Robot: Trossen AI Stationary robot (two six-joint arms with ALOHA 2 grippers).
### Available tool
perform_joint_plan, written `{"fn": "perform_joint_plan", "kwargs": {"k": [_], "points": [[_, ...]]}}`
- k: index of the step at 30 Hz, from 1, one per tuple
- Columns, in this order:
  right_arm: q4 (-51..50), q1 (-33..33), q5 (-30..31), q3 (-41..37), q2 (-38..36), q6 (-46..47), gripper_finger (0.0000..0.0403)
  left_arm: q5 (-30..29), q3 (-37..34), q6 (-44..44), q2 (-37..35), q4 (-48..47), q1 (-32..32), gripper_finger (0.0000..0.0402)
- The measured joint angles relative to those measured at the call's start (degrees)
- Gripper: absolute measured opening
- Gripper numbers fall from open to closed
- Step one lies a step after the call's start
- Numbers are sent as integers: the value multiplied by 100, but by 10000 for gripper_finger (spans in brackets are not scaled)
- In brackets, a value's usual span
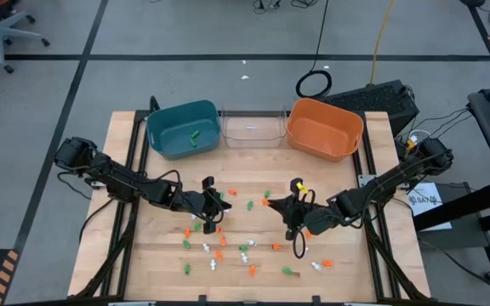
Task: Sort Halloween decoration
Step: Put the orange skeleton toy into the orange bin
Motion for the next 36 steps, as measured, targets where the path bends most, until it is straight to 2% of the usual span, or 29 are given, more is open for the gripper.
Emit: {"fn": "perform_joint_plan", "kwargs": {"k": [12,20,30,36], "points": [[-262,-152,19,1,0,2916,0,-2,1,164,0,-1,0,11],[-1012,-966,75,2,-228,3272,0,-2,1,321,0,12,36,11],[-2396,-2681,-1365,2,-1350,3115,0,-4,1,569,0,30,163,11],[-2978,-3923,-2688,2,-1820,3343,0,-4,1,605,0,37,236,11]]}}
